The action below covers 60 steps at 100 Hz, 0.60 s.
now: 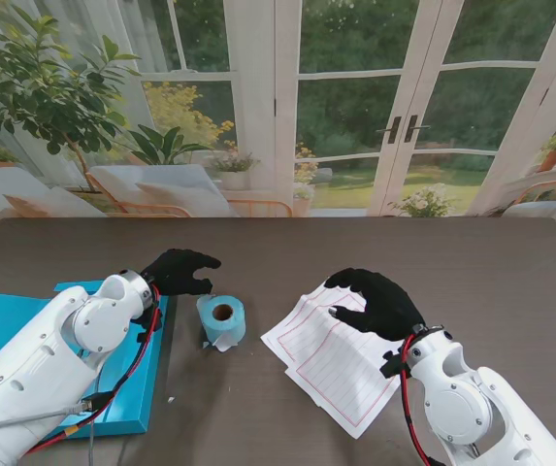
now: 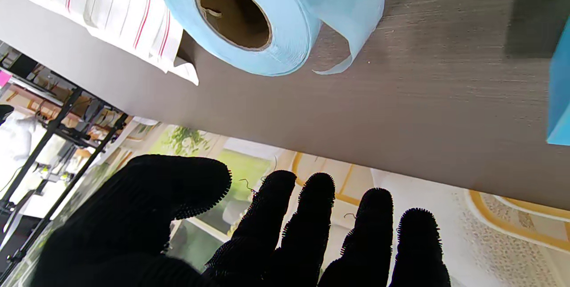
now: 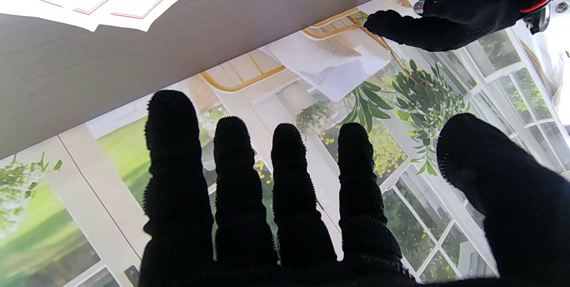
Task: Peel a label from the label roll, stick it on the side of the file box and file the documents
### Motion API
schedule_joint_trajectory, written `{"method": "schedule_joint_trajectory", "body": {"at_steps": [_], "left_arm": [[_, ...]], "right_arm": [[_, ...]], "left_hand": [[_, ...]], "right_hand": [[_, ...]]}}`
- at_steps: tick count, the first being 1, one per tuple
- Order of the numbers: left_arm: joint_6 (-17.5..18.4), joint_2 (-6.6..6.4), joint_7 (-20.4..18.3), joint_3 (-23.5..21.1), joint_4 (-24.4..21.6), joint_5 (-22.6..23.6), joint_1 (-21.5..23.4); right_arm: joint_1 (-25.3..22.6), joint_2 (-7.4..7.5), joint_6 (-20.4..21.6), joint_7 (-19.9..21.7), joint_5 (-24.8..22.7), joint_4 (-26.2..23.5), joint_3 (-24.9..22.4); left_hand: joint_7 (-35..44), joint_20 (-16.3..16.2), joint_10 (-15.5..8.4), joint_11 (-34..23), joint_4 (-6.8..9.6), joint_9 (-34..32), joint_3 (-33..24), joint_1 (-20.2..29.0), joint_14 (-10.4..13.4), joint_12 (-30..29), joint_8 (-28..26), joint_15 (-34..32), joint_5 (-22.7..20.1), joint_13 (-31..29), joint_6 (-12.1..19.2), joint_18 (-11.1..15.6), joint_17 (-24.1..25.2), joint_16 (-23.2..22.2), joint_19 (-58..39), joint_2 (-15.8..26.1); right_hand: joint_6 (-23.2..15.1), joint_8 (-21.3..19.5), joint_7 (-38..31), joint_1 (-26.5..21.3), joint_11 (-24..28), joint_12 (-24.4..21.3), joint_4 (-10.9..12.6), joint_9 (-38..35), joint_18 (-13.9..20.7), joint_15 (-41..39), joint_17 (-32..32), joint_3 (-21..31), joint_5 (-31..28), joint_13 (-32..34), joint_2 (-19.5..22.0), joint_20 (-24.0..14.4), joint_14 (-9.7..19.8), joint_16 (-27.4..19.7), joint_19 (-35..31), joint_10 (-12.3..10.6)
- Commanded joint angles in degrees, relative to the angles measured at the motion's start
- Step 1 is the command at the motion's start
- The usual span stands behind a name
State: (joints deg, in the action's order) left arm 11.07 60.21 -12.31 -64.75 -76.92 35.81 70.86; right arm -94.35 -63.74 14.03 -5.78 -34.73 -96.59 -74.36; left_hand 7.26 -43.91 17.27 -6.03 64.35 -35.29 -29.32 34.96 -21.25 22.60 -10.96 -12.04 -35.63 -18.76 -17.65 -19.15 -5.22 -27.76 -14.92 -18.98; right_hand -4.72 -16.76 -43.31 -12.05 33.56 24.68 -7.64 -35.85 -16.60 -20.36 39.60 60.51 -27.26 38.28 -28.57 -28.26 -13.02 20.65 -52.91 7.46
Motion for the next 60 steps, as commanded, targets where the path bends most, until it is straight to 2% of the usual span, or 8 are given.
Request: {"method": "schedule_joint_trajectory", "body": {"at_steps": [1, 8, 14, 23, 26, 40, 55, 60], "left_arm": [[-0.81, 0.06, -2.65, 0.95, 0.06, 0.55, -1.44], [-1.11, -0.1, -3.38, 2.58, 0.96, 1.39, -2.84], [-1.53, -0.25, -4.68, 3.87, 1.41, 1.25, -3.87], [-2.69, -0.59, -6.9, 5.37, 1.23, 1.39, -4.79], [-2.81, -0.75, -7.53, 5.71, 1.07, 1.9, -4.97], [-3.62, -1.36, -10.28, 6.58, -0.25, 3.38, -5.11], [-4.02, -1.85, -11.62, 7.28, -1.33, 6.69, -5.08], [-4.25, -1.9, -11.52, 7.58, -1.45, 7.73, -5.09]], "right_arm": [[-0.26, -0.01, 0.07, 0.95, 0.06, -0.14, 0.04], [-0.23, 0.0, 0.07, 1.02, 0.1, -0.11, 0.04], [-0.2, 0.0, 0.06, 1.05, 0.14, -0.07, 0.05], [-0.15, 0.0, 0.02, 1.08, 0.19, -0.02, 0.05], [-0.14, 0.0, 0.01, 1.08, 0.24, 0.01, 0.05], [-0.06, -0.02, -0.02, 1.07, 0.38, 0.13, 0.1], [-0.1, 0.01, 0.01, 1.34, 0.6, 0.13, 0.22], [-0.12, 0.02, 0.0, 1.43, 0.63, 0.12, 0.26]], "left_hand": [[-0.1, -1.34, -1.14, 0.34, -1.55, 1.97, 1.63, -2.38, 1.4, 0.46, 0.02, -0.39, 1.93, 2.19, -0.27, 2.33, 1.46, -0.31, 0.48, -2.74], [-0.23, -1.31, -1.22, 0.3, -2.56, 2.49, 2.55, -3.55, 1.85, 0.54, 0.05, -0.5, 2.67, 2.5, -0.48, 2.64, 1.71, -0.18, 0.7, -2.47], [-0.07, -1.24, -1.44, 0.05, -4.7, 3.21, 3.53, -5.02, 2.59, 0.88, -0.07, -0.39, 3.2, 3.15, -0.68, 3.28, 2.37, 0.16, 1.11, -1.97], [0.01, -1.19, -1.5, -0.14, -5.84, 4.32, 4.34, -6.79, 3.59, 1.33, -0.27, -0.09, 3.95, 3.89, -1.27, 3.95, 3.23, 0.34, 1.44, -2.53], [0.39, -1.18, -1.65, -0.45, -7.02, 4.91, 4.18, -7.6, 3.97, 2.03, -0.75, 0.03, 4.34, 4.07, -1.24, 4.26, 3.41, 0.37, 1.52, -2.66], [0.77, -0.7, -1.83, -0.52, -8.16, 6.28, 4.76, -10.03, 5.0, 2.62, -1.45, 0.89, 5.59, 5.25, -1.58, 5.21, 4.95, 0.64, 2.37, -4.97], [1.54, 0.42, -2.15, -1.0, -12.46, 8.67, 3.54, -14.87, 6.14, 4.58, -3.57, 1.68, 8.36, 5.94, -2.28, 6.09, 5.77, 0.49, 3.02, -5.24], [1.67, 0.5, -2.08, -1.0, -13.02, 9.06, 3.51, -15.85, 6.28, 4.81, -3.85, 1.72, 8.76, 6.06, -2.49, 6.23, 5.9, 0.42, 3.03, -5.09]], "right_hand": [[-0.61, 0.46, -0.16, 1.3, -0.28, -0.71, 1.51, 1.39, 1.02, 0.34, -25.86, -1.24, 1.48, -0.7, 1.84, -0.85, 0.87, -0.32, 1.14, 0.04], [-0.55, 0.47, -0.15, 1.27, -0.3, -0.71, 1.53, 1.4, 1.03, 0.36, -25.85, -1.27, 1.47, -0.73, 1.79, -0.86, 0.71, -0.33, 1.13, -0.04], [-0.59, 0.48, -0.11, 1.27, -0.35, -0.72, 1.53, 1.46, 1.04, 0.33, -25.84, -1.29, 1.5, -0.69, 1.84, -0.88, 0.73, -0.31, 1.12, 0.02], [-0.61, 0.48, -0.11, 1.29, -0.35, -0.71, 1.53, 1.45, 1.01, 0.34, -25.88, -1.31, 1.48, -0.68, 1.81, -0.88, 0.78, -0.31, 1.14, 0.01], [-0.6, 0.49, -0.09, 1.25, -0.35, -0.71, 1.54, 1.45, 1.01, 0.37, -25.86, -1.29, 1.52, -0.73, 1.79, -0.88, 0.81, -0.32, 1.14, 0.01], [-0.57, 0.5, -0.08, 1.25, -0.36, -0.7, 1.54, 1.45, 0.97, 0.37, -25.91, -1.31, 1.5, -0.72, 1.84, -0.89, 0.74, -0.31, 1.17, 0.05], [-0.52, 0.48, -0.11, 1.25, -0.35, -0.69, 1.54, 1.45, 1.05, 0.36, -25.85, -1.33, 1.51, -0.68, 1.83, -0.9, 0.74, -0.3, 1.16, 0.02], [-0.41, 0.47, -0.14, 1.22, -0.33, -0.68, 1.55, 1.42, 1.0, 0.36, -25.86, -1.32, 1.48, -0.67, 1.84, -0.91, 0.79, -0.3, 1.16, 0.05]]}}
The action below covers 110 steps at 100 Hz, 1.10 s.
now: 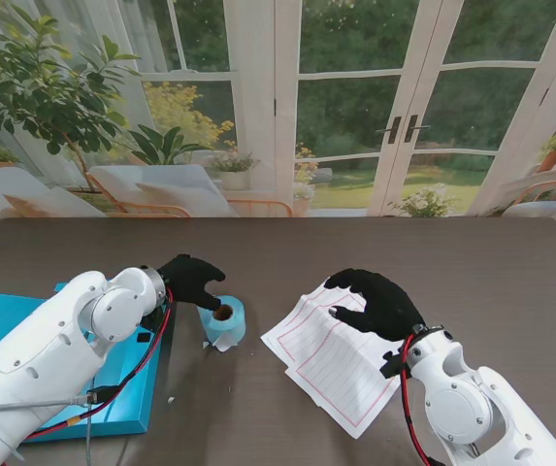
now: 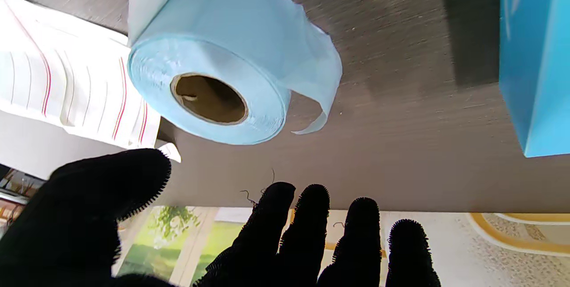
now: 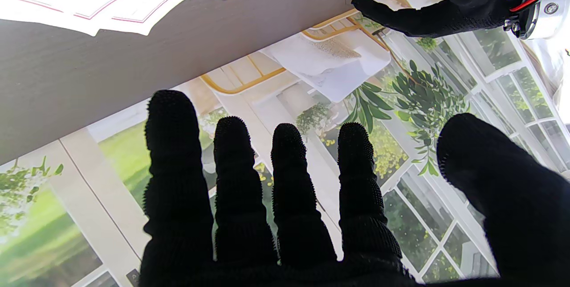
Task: Peel a label from the label roll, stick it on the side of the file box and file the documents
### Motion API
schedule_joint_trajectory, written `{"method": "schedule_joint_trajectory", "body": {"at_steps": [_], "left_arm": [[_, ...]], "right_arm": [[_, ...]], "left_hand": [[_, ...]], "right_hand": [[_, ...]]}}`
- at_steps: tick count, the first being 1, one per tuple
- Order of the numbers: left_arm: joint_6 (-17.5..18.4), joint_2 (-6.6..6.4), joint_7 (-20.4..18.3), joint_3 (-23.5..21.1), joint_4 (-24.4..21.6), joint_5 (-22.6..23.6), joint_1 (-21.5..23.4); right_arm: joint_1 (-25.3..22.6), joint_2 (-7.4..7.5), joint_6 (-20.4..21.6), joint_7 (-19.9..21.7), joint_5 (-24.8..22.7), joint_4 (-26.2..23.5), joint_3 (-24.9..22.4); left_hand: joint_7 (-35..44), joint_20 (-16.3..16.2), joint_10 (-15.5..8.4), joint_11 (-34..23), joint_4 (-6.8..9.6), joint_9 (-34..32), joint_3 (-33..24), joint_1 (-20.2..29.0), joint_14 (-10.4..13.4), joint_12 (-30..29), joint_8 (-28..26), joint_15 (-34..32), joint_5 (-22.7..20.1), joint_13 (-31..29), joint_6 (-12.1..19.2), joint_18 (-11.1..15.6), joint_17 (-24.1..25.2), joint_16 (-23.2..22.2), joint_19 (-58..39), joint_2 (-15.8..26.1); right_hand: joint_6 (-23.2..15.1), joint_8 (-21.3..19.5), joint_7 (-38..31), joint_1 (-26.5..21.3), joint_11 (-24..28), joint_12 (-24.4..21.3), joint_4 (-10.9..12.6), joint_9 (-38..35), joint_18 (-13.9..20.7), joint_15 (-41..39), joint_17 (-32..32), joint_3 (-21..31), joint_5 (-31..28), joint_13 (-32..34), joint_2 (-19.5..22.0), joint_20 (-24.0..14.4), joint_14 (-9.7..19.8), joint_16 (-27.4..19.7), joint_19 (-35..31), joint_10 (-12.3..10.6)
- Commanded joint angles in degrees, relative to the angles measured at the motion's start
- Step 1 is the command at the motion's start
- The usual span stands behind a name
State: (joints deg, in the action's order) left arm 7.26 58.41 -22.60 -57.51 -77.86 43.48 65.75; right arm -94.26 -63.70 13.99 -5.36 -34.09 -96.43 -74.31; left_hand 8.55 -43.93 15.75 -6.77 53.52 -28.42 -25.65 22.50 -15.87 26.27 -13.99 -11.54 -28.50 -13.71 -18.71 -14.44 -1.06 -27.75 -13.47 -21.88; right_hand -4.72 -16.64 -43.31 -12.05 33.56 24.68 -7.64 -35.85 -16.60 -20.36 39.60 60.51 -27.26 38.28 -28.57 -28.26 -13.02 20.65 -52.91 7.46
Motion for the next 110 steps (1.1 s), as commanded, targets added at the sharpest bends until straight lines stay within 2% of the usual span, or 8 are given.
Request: {"method": "schedule_joint_trajectory", "body": {"at_steps": [1, 13, 27, 38, 90, 102, 108, 110], "left_arm": [[-0.47, -0.11, -1.17, 0.4, -0.53, 0.33, 0.01], [-0.43, -0.11, 0.14, 1.61, 0.25, 3.14, -0.57], [-0.92, 0.29, 3.48, 3.97, 2.8, 4.73, -2.16], [-1.99, 0.33, 3.52, 6.08, 4.21, 5.13, -3.75], [-2.64, 0.83, 2.9, 14.42, 10.61, 0.87, -10.07], [-2.75, 0.95, 2.7, 16.26, 11.61, -0.03, -11.25], [-2.74, 0.98, 2.42, 17.2, 12.1, -0.46, -11.83], [-2.72, 1.02, 2.45, 17.51, 12.3, -0.61, -12.01]], "right_arm": [[-0.22, -0.02, 0.03, 1.03, 0.01, -0.04, 0.22], [-0.34, -0.05, 0.08, 1.18, 0.57, -0.1, 0.35], [-0.36, 0.0, 0.17, 1.35, 0.49, -0.07, 0.49], [-0.41, 0.03, 0.19, 1.49, 0.56, -0.08, 0.51], [-0.43, 0.07, 0.24, 2.3, 1.66, -0.04, 0.66], [-0.36, 0.06, 0.24, 2.31, 1.82, 0.05, 0.72], [-0.33, 0.06, 0.26, 2.37, 1.93, 0.1, 0.74], [-0.33, 0.06, 0.27, 2.4, 1.98, 0.1, 0.75]], "left_hand": [[0.36, 0.52, -0.56, -0.25, -2.23, 2.3, -0.19, -3.44, 0.97, 1.17, -0.84, 1.23, 1.77, 1.07, -1.48, 1.52, 1.74, 0.4, 1.57, -2.19], [1.65, 0.68, -0.61, -1.05, -4.05, 4.42, -0.91, -5.16, 1.8, 3.29, -2.57, 0.85, 4.67, 1.87, -2.12, 2.01, 2.33, -0.41, 1.59, -1.31], [4.18, 0.46, -0.76, -2.34, -5.08, 4.94, -1.22, -6.09, 1.89, 5.86, -4.51, -0.55, 6.41, 1.7, -2.23, 2.18, 2.22, -1.9, 1.3, -0.3], [6.09, 0.3, -0.85, -3.13, -5.52, 5.0, -1.3, -6.45, 1.91, 7.04, -5.34, -1.77, 7.23, 1.48, -2.16, 2.26, 2.0, -2.8, 1.14, 0.12], [16.35, -8.51, -1.71, -15.21, -5.25, 4.91, -1.3, -5.7, 0.4, 20.36, -7.84, -17.9, 9.02, 1.18, -1.07, 3.35, -0.42, -13.27, -4.87, 0.21], [19.55, -11.61, -1.98, -18.49, -4.56, 4.62, -1.15, -4.63, 0.06, 24.63, -8.95, -22.41, 9.09, 1.13, -0.61, 4.23, 1.49, -15.95, -13.28, 0.02], [20.95, -11.46, -1.97, -20.25, -3.8, 4.15, -1.11, -3.44, -0.22, 26.86, -9.27, -25.02, 9.03, 0.8, -0.54, 4.88, 3.3, -17.54, -21.25, -0.31], [21.62, -8.93, -2.02, -20.64, -3.33, 4.09, -0.81, -3.07, -0.24, 27.98, -9.42, -25.91, 9.04, 0.9, -0.55, 5.07, 4.37, -18.22, -25.62, -0.35]], "right_hand": [[-0.37, 0.36, -0.14, 1.24, -0.33, -0.68, 1.55, 1.43, 1.01, 0.37, -25.86, -1.33, 1.47, -0.68, 1.85, -0.91, 0.83, -0.3, 1.16, 0.05], [-0.13, 0.36, -0.15, 1.2, -0.33, -0.67, 1.54, 1.49, 0.99, 0.33, -25.93, -1.29, 1.43, -0.64, 1.83, -0.92, 0.81, -0.27, 1.21, 0.04], [-0.13, 0.33, -0.22, 1.19, -0.29, -0.67, 1.55, 1.29, 1.03, 0.31, -25.86, -1.31, 1.38, -0.55, 1.82, -0.93, 0.73, -0.27, 1.2, 0.02], [-0.12, 0.32, -0.23, 1.22, -0.31, -0.68, 1.55, 1.26, 1.03, 0.29, -25.83, -1.31, 1.39, -0.52, 1.83, -0.95, 0.8, -0.26, 1.19, 0.07], [0.25, 0.32, -0.24, 1.18, -0.29, -0.65, 1.58, 1.24, 0.99, 0.28, -25.88, -1.44, 1.3, -0.47, 1.95, -0.99, 0.79, -0.24, 1.19, 0.03], [0.32, 0.31, -0.28, 1.19, -0.3, -0.65, 1.58, 1.24, 0.97, 0.29, -25.89, -1.44, 1.25, -0.49, 1.93, -1.0, 0.7, -0.25, 1.19, 0.15], [0.35, 0.32, -0.26, 1.16, -0.3, -0.65, 1.59, 1.24, 1.02, 0.28, -25.89, -1.41, 1.28, -0.45, 1.99, -1.01, 0.71, -0.24, 1.19, 0.08], [0.36, 0.32, -0.27, 1.18, -0.3, -0.64, 1.59, 1.24, 1.04, 0.29, -25.9, -1.44, 1.26, -0.47, 1.98, -1.01, 0.69, -0.24, 1.2, 0.07]]}}
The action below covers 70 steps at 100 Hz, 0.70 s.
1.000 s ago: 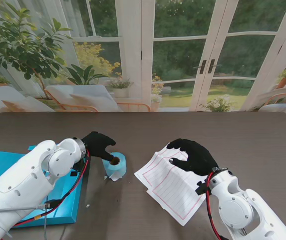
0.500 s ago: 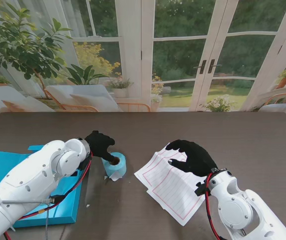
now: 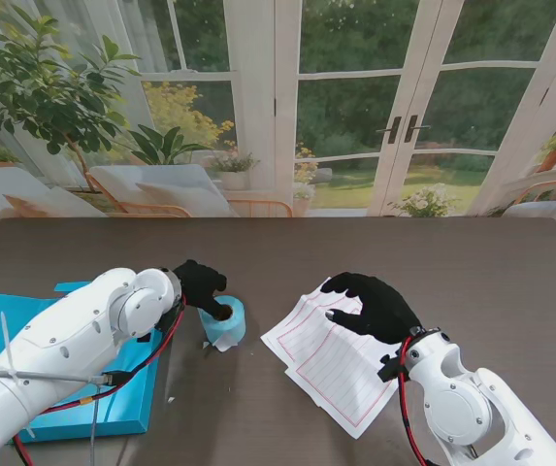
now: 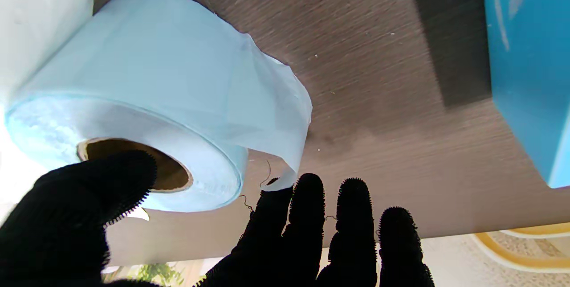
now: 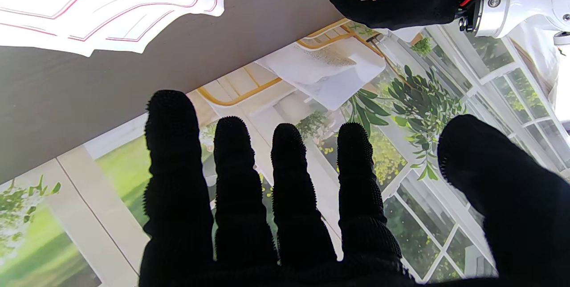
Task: Peel a label from the label roll, stick it on the side of the file box and file the documents
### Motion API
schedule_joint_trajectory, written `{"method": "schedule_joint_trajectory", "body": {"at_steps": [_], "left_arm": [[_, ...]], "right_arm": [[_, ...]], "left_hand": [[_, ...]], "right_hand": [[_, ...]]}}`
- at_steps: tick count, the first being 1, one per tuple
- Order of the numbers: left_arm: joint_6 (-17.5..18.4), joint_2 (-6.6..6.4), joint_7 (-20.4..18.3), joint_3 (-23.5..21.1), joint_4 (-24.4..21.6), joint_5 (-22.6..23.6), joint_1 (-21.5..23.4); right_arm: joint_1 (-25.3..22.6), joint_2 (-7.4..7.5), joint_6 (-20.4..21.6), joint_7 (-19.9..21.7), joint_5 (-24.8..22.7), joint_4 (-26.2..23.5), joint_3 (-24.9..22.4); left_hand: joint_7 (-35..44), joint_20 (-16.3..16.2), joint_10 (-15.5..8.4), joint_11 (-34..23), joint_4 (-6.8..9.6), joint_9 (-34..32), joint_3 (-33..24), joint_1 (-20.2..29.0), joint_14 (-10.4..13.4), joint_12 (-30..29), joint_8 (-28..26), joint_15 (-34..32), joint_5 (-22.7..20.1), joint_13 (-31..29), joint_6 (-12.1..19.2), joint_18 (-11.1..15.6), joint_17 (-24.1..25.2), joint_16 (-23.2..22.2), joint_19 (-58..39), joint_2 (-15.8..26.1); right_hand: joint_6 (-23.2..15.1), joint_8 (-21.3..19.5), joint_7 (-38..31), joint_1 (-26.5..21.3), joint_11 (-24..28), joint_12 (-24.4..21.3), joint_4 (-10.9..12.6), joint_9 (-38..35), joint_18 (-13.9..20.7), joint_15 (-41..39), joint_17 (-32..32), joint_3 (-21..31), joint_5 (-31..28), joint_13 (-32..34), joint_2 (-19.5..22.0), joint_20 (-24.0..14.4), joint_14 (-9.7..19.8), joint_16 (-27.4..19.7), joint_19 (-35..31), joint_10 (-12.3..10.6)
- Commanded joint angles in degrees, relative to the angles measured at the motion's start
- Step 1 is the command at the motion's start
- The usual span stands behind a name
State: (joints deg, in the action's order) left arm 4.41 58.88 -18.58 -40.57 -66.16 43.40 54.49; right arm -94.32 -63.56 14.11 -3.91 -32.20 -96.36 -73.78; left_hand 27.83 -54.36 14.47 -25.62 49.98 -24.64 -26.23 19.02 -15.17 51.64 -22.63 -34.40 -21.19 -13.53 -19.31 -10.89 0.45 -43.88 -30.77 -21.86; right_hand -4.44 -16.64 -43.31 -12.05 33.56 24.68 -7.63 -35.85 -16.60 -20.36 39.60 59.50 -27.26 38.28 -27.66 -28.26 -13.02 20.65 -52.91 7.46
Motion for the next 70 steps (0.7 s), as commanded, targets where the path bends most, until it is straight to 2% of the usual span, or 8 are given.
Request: {"method": "schedule_joint_trajectory", "body": {"at_steps": [1, 7, 11, 30, 43, 60, 68, 70], "left_arm": [[0.13, 0.57, -1.56, 0.71, 0.7, -0.61, -0.84], [0.09, 0.7, -1.42, 1.52, 1.27, -1.11, -1.3], [0.06, 0.8, -1.21, 2.16, 1.75, -1.39, -1.66], [-0.38, 1.41, -0.07, 5.45, 4.13, -2.73, -3.51], [-0.62, 2.04, 0.79, 7.72, 6.13, -4.42, -4.7], [-0.61, 2.92, 2.48, 10.98, 8.76, -5.72, -6.09], [-0.6, 3.39, 3.53, 12.31, 10.05, -6.22, -6.54], [-0.52, 3.52, 3.86, 12.62, 10.42, -6.33, -6.65]], "right_arm": [[-0.27, -0.07, 0.16, 0.96, 0.13, 0.03, 0.21], [-0.27, -0.08, 0.19, 1.03, 0.31, 0.05, 0.23], [-0.25, -0.09, 0.21, 1.04, 0.4, 0.08, 0.26], [-0.14, -0.11, 0.28, 1.08, 0.71, 0.25, 0.33], [-0.11, -0.11, 0.31, 1.18, 0.9, 0.33, 0.36], [-0.08, -0.11, 0.31, 1.34, 1.16, 0.38, 0.39], [-0.07, -0.11, 0.29, 1.38, 1.3, 0.4, 0.42], [-0.07, -0.11, 0.29, 1.4, 1.32, 0.41, 0.43]], "left_hand": [[2.6, 1.78, -0.82, -2.11, 0.31, 0.3, -0.18, 0.54, -0.96, 2.98, -0.87, -3.52, 1.76, 0.75, 0.13, 1.64, 3.16, -2.38, -9.76, -0.36], [4.35, 2.22, -0.9, -4.56, 0.95, -0.03, -0.26, 1.59, -1.21, 5.32, -1.6, -7.13, 1.7, 0.6, 0.13, 2.08, 3.7, -4.52, -16.26, -0.55], [5.35, 4.46, -0.98, -5.58, 1.75, -0.41, -0.02, 2.41, -1.35, 7.21, -1.78, -9.19, 1.72, 0.35, 0.17, 2.18, 3.88, -5.87, -20.64, -0.72], [11.8, 1.71, -1.63, -12.97, 4.55, -2.86, -0.41, 5.88, -1.5, 14.61, -4.38, -20.97, 1.41, -2.0, 0.38, 3.1, 4.04, -12.29, -35.41, -1.74], [16.14, 0.06, -1.91, -16.98, 5.71, -5.23, -0.49, 6.99, -1.74, 18.33, -6.08, -27.42, 0.43, -4.38, 0.56, 2.79, 2.74, -15.3, -41.17, -2.24], [22.61, -8.72, -2.86, -24.28, 7.64, -10.06, -1.13, 8.87, -1.52, 25.34, -8.66, -33.43, -2.14, -10.68, 0.93, 1.3, -1.3, -22.36, -44.73, -3.37], [26.42, -12.5, -3.52, -27.63, 9.82, -13.83, -2.2, 11.0, -1.49, 27.33, -10.3, -36.24, -4.41, -15.12, 1.27, 0.07, -4.57, -25.0, -46.47, -4.25], [27.31, -13.5, -3.72, -28.09, 11.36, -14.95, -2.91, 11.47, -1.47, 30.09, -10.69, -36.83, -4.95, -16.15, 1.42, -0.22, -5.45, -25.43, -46.69, -4.77]], "right_hand": [[0.04, 0.32, -0.25, 1.19, -0.28, -0.64, 1.58, 1.19, 1.03, 0.31, -25.89, -0.43, 1.3, -0.53, 1.09, -1.01, 0.6, -0.25, 1.19, 0.14], [0.13, 0.29, -0.32, 1.13, -0.3, -0.64, 1.59, 1.21, 1.01, 0.28, -25.92, -0.42, 1.17, -0.43, 1.04, -1.01, 0.75, -0.24, 1.22, 0.09], [0.14, 0.31, -0.27, 1.18, -0.3, -0.64, 1.58, 1.23, 1.05, 0.28, -25.92, -0.43, 1.27, -0.46, 1.1, -1.01, 0.8, -0.24, 1.22, 0.06], [0.2, 0.28, -0.33, 1.17, -0.28, -0.63, 1.58, 1.25, 1.0, 0.3, -25.88, -0.43, 1.21, -0.5, 1.14, -1.03, 0.68, -0.24, 1.21, 0.1], [0.28, 0.29, -0.31, 1.16, -0.31, -0.65, 1.59, 1.29, 0.97, 0.3, -25.94, -0.41, 1.19, -0.51, 1.15, -1.03, 0.65, -0.23, 1.25, 0.1], [0.28, 0.28, -0.36, 1.13, -0.27, -0.64, 1.59, 1.24, 1.04, 0.29, -25.96, -0.41, 1.08, -0.46, 1.16, -1.05, 0.68, -0.23, 1.27, 0.13], [0.25, 0.27, -0.36, 1.18, -0.27, -0.63, 1.58, 1.24, 1.03, 0.27, -25.92, -0.42, 1.02, -0.45, 1.18, -1.07, 0.65, -0.22, 1.26, 0.12], [0.23, 0.28, -0.35, 1.15, -0.27, -0.63, 1.59, 1.24, 1.03, 0.28, -25.93, -0.4, 1.04, -0.49, 1.21, -1.07, 0.7, -0.23, 1.27, 0.12]]}}
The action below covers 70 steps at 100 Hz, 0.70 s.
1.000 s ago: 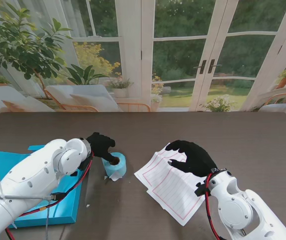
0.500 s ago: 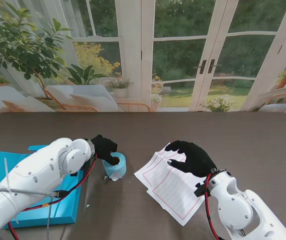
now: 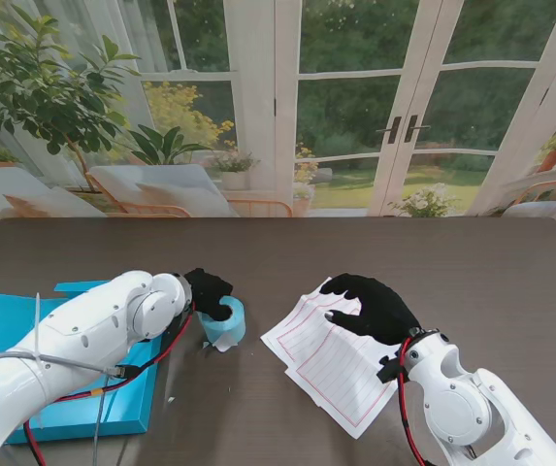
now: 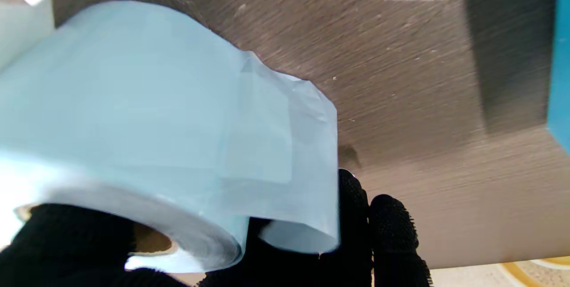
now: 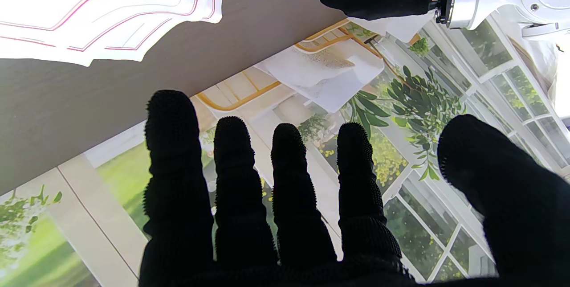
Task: Peel a label from the label roll, stick it on the side of the file box and file the documents
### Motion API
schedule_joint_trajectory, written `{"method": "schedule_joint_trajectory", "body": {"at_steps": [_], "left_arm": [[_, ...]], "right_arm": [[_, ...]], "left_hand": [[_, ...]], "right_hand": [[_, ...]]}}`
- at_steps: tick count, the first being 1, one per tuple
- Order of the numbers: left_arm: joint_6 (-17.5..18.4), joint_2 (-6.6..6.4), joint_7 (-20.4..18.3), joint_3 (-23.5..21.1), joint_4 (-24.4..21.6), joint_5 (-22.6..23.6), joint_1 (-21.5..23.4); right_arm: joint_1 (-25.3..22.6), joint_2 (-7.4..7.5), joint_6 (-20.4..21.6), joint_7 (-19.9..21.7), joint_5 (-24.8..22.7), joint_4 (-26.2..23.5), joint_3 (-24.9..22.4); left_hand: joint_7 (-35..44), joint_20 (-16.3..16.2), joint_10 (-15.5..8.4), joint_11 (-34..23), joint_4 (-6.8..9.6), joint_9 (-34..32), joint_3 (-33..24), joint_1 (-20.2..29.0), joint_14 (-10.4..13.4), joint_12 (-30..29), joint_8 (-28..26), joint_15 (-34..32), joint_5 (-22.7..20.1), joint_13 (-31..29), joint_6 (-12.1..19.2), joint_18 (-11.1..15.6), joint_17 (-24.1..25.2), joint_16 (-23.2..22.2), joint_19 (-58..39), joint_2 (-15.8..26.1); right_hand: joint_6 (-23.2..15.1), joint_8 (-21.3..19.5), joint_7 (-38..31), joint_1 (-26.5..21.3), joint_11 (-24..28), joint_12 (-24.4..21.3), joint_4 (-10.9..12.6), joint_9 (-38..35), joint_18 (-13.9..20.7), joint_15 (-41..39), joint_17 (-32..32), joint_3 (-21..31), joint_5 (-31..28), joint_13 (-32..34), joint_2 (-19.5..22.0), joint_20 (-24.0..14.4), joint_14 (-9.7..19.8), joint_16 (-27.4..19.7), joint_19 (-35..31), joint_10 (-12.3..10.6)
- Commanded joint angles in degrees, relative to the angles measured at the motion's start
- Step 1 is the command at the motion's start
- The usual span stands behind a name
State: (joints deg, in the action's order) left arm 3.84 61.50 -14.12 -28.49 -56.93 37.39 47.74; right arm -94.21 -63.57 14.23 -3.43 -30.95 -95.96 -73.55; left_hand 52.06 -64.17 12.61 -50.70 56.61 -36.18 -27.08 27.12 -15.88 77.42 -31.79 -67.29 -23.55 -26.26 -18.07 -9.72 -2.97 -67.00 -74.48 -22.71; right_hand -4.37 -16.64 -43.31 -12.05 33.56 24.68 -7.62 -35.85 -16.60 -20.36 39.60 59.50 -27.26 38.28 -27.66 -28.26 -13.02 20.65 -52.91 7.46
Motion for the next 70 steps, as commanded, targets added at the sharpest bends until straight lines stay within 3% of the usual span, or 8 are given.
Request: {"method": "schedule_joint_trajectory", "body": {"at_steps": [1, 3, 10, 19, 26, 38, 51, 70], "left_arm": [[0.1, 0.96, -0.49, 0.67, 1.35, -0.4, 0.06], [0.22, 1.08, -0.33, 0.96, 1.72, -0.65, -0.05], [0.51, 1.48, 0.08, 1.8, 2.8, -1.54, -0.36], [1.34, 2.01, 1.27, 2.89, 4.48, -2.08, -0.76], [2.07, 2.53, 2.08, 3.75, 5.95, -2.81, -1.12], [4.01, 3.66, 4.31, 5.53, 9.02, -3.8, -1.83], [5.99, 4.22, 5.44, 7.27, 10.96, -4.02, -2.54], [8.93, 4.99, 9.6, 7.34, 13.41, -3.44, -2.27]], "right_arm": [[-0.17, -0.11, 0.16, 0.93, 0.08, 0.01, 0.2], [-0.17, -0.11, 0.17, 0.95, 0.1, 0.02, 0.2], [-0.18, -0.1, 0.17, 1.02, 0.19, 0.03, 0.22], [-0.2, -0.09, 0.16, 1.12, 0.27, 0.02, 0.25], [-0.23, -0.06, 0.15, 1.25, 0.3, 0.0, 0.25], [-0.26, -0.04, 0.15, 1.38, 0.4, 0.0, 0.28], [-0.24, -0.06, 0.11, 1.38, 0.56, 0.05, 0.34], [-0.26, -0.03, 0.12, 1.56, 0.66, 0.07, 0.43]], "left_hand": [[3.49, -4.06, -1.94, -3.19, 5.46, -3.92, -2.5, 3.6, -0.74, 5.58, -1.71, -4.2, -2.89, -3.86, 0.25, -1.5, -2.42, -2.46, -3.07, -4.2], [4.84, -4.62, -2.21, -3.46, 6.78, -5.26, -3.78, 4.09, -0.65, 8.02, -1.06, -4.96, -3.47, -5.03, 0.59, -1.73, -3.38, -2.62, -3.43, -4.94], [10.1, -5.51, -2.98, -5.12, 8.52, -9.38, -7.08, 5.4, -0.48, 10.59, 1.4, -7.32, -4.71, -8.73, 1.96, -2.64, -6.59, -2.66, -4.9, -6.78], [18.84, -5.38, -4.26, -7.93, 7.16, -15.32, -12.07, 6.59, -0.12, 10.23, 4.16, -11.4, -7.25, -14.42, 4.58, -4.07, -12.03, -1.12, -7.53, -10.23], [23.65, -4.59, -5.56, -10.37, 7.45, -20.62, -13.51, 7.11, 0.26, 8.89, 4.27, -15.23, -11.53, -19.78, 6.84, -5.45, -17.17, 0.78, -10.3, -10.39], [29.69, -0.15, -7.83, -14.31, 14.49, -29.37, -18.26, 11.24, 1.24, 6.85, 5.58, -22.35, -19.85, -28.38, 9.8, -7.8, -25.6, 6.7, -15.55, -11.76], [29.54, 5.99, -10.55, -14.92, 16.53, -35.48, -18.3, 12.76, 3.51, 6.19, 7.79, -24.99, -24.14, -36.06, 8.4, -8.64, -33.72, 11.17, -21.06, -13.83], [29.32, 15.94, -11.95, -13.98, 19.05, -40.97, -19.41, 14.44, 5.29, 6.59, 9.8, -24.76, -27.77, -43.61, 5.13, -8.45, -41.14, 14.18, -27.96, -15.29]], "right_hand": [[0.21, 0.28, -0.36, 1.13, -0.27, -0.63, 1.58, 1.24, 1.04, 0.29, -25.93, -0.39, 1.03, -0.5, 1.18, -1.07, 0.7, -0.23, 1.27, 0.14], [0.23, 0.27, -0.37, 1.12, -0.26, -0.63, 1.58, 1.22, 1.03, 0.26, -25.92, -0.39, 1.02, -0.42, 1.14, -1.07, 0.79, -0.22, 1.27, 0.18], [0.29, 0.27, -0.39, 1.15, -0.27, -0.64, 1.58, 1.22, 1.0, 0.25, -25.88, -0.37, 0.94, -0.42, 1.19, -1.09, 0.74, -0.21, 1.25, 0.11], [0.32, 0.26, -0.4, 1.12, -0.24, -0.62, 1.6, 1.1, 0.96, 0.27, -25.86, -0.3, 0.84, -0.48, 1.31, -1.1, 0.62, -0.22, 1.25, 0.2], [0.36, 0.25, -0.42, 1.14, -0.27, -0.64, 1.6, 1.12, 1.0, 0.3, -25.87, -0.31, 0.74, -0.53, 1.39, -1.1, 0.74, -0.23, 1.25, 0.1], [0.44, 0.25, -0.44, 1.1, -0.24, -0.63, 1.62, 0.99, 1.04, 0.23, -25.88, -0.26, 0.56, -0.4, 1.41, -1.11, 0.65, -0.21, 1.25, 0.25], [0.54, 0.23, -0.49, 1.07, -0.2, -0.61, 1.71, 0.88, 1.01, 0.23, -25.87, 0.05, 0.28, -0.39, 1.96, -1.12, 0.65, -0.22, 1.24, 0.3], [0.66, 0.21, -0.51, 1.24, -0.2, -0.62, 1.74, 0.81, 1.02, 0.19, -25.76, 0.45, -0.11, -0.34, 2.37, -1.14, 0.63, -0.22, 1.14, 0.38]]}}
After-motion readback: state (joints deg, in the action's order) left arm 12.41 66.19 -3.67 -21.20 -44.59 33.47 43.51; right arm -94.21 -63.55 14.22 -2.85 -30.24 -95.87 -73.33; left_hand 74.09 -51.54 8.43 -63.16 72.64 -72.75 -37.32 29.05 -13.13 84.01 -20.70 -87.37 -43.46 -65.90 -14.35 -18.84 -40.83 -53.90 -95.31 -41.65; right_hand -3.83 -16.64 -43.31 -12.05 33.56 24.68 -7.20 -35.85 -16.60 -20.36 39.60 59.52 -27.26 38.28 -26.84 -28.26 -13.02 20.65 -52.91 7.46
